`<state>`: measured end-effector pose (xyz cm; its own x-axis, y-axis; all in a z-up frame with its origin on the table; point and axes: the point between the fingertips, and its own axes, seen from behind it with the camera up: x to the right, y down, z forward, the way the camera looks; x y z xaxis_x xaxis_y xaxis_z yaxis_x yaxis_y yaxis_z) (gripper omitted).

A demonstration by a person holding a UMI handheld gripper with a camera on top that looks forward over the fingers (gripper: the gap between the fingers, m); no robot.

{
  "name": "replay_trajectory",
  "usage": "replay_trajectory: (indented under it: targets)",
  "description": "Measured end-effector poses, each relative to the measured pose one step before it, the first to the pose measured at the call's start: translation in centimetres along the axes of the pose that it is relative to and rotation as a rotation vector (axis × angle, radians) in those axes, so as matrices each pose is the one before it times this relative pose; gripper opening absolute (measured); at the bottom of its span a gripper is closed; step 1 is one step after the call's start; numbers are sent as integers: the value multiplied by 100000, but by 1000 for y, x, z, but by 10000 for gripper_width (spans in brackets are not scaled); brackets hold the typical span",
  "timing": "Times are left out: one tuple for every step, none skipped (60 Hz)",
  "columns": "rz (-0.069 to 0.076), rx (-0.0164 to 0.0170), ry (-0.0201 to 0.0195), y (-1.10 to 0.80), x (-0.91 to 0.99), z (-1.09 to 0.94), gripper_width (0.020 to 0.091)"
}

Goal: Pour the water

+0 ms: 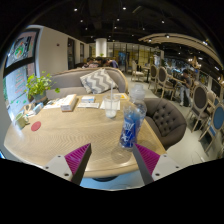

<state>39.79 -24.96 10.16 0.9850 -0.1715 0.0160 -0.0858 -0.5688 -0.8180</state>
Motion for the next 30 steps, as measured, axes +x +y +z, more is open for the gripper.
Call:
replay_trajectory:
  targets:
    - [258,240,-142,-27,601,614,858]
    - [204,135,-117,-34,561,592,855]
    - [236,136,27,-33,548,570,857]
    - [230,251,102,-85,507,581,858]
    - [337,237,96,-105,550,613,857]
    - [345,241,117,-107,485,582,857]
    - [376,324,56,-166,416,599,858]
    - [424,470,-23,-180,336,633,858]
    - [397,611,-19,-161,254,626,858]
    - [348,618,350,-311,133,766,859]
    - [434,532,250,-160,260,592,859]
    - [502,463,265,-127,260,579,858]
    - [470,465,227,-119,186,633,856]
    - [381,438,181,-151,163,571,859]
    - [334,446,162,-184,152,556,859]
    - [278,458,41,-175,88,532,855]
    - [263,495,-50,-189,99,508,855]
    - [281,302,-231,-469,452,619,851]
    - [348,580,80,-93,-17,350,846]
    - [238,619,244,-149,46,380,838]
    - [76,668,358,-19,43,157,823]
    - [-37,634,128,-124,-1,369,802]
    - [-230,397,139,-65,17,335,780]
    - [-320,216,211,-58,2,305,753]
    - [-368,304,230,-78,-13,282,726]
    - [-382,481,231,-94,-2,230,699]
    - [-412,564,224,-122,9,247,668]
    - [-424,537,100,-85,29,202,633]
    - [-371,264,-14,-86,187,252,590]
    - [-370,117,348,-88,156,109,537]
